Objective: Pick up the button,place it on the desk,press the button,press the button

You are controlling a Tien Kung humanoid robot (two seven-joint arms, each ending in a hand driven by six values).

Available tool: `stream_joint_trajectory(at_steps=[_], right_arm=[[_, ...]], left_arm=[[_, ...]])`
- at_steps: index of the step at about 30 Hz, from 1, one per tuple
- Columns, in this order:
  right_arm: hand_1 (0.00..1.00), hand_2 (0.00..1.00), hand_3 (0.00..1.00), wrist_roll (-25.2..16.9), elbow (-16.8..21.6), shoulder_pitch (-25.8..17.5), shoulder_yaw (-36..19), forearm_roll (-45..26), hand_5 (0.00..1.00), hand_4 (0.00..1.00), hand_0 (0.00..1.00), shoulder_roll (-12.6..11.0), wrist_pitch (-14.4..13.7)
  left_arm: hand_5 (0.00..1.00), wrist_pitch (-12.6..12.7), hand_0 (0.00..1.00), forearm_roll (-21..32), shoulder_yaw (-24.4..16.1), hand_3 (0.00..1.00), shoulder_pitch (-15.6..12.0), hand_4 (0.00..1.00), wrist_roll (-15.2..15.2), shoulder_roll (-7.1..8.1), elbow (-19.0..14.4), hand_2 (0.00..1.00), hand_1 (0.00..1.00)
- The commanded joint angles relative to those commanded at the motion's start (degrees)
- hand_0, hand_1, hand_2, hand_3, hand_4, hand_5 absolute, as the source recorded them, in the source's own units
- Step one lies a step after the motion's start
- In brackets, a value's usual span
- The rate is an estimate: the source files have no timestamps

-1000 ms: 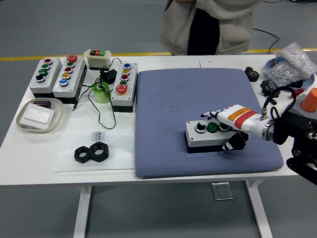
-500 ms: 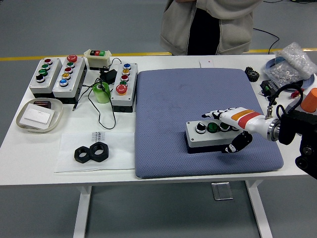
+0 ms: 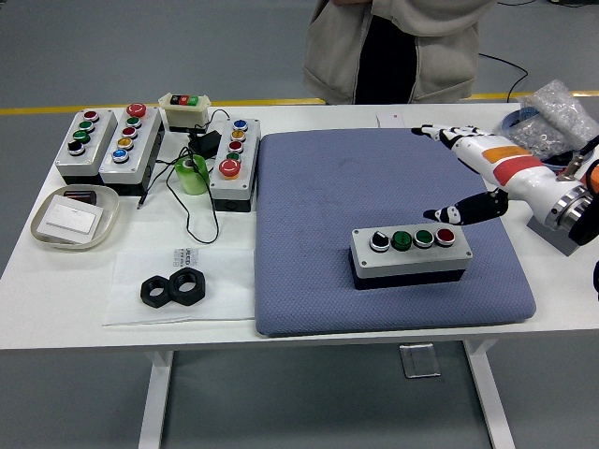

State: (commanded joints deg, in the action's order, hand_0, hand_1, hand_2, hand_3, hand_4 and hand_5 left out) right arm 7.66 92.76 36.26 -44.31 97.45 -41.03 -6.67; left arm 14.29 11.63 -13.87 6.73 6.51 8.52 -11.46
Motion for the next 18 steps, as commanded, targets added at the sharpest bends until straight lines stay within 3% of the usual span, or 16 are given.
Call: stream_joint_trajectory(at_steps=[4, 5, 18], right_arm=[[0.418, 0.471, 0.953, 2.47, 0.97, -1.63, -0.59, 1.75, 0.076, 0.704, 0.527, -1.47, -0.03], [0.122, 0.264, 0.847, 2.93, 1.22, -2.38, -0.79, 1.49, 0.002, 0.503, 0.293, -2.07, 0.91], [0.079, 0.212, 0.796, 2.4, 2.21, -7.97, -1.5, 3.5, 0.002, 0.474, 0.29, -4.29, 8.03]], left_arm=[[0.998, -0.01, 0.733, 0.12, 0.1, 0.832, 0.04, 0.636, 0.04, 0.01, 0.0, 0.878, 0.828], [0.998, -0.03, 0.731, 0.21, 0.16, 0.832, 0.05, 0.637, 0.06, 0.03, 0.0, 0.879, 0.827], [0.998, -0.04, 0.728, 0.16, 0.16, 0.831, 0.02, 0.638, 0.07, -0.02, -0.01, 0.878, 0.827]])
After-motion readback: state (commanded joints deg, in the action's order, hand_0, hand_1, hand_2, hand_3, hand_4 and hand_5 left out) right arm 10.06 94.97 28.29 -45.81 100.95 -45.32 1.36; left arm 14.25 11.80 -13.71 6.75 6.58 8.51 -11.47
